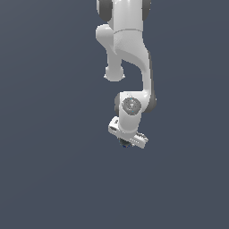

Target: Pick up the object and move it to a goal position.

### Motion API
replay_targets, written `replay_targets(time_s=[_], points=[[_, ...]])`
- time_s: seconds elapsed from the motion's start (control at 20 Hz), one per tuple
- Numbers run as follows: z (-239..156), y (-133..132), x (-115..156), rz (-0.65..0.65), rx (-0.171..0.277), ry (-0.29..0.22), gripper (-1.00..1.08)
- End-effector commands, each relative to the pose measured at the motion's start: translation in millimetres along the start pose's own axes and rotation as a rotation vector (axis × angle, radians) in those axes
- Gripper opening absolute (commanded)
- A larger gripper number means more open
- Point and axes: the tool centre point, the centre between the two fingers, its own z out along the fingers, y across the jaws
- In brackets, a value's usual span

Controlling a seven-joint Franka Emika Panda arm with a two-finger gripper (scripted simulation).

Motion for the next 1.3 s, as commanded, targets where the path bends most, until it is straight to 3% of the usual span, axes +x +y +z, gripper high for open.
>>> replay_targets(time_s=[0.0, 0.5, 1.25], points=[[-7, 0, -2, 0.000, 0.001, 0.001, -1.00], [-60, 4, -22, 0.000, 0.002, 0.001, -1.00], [-202, 15, -75, 0.001, 0.001, 0.001, -1.00]])
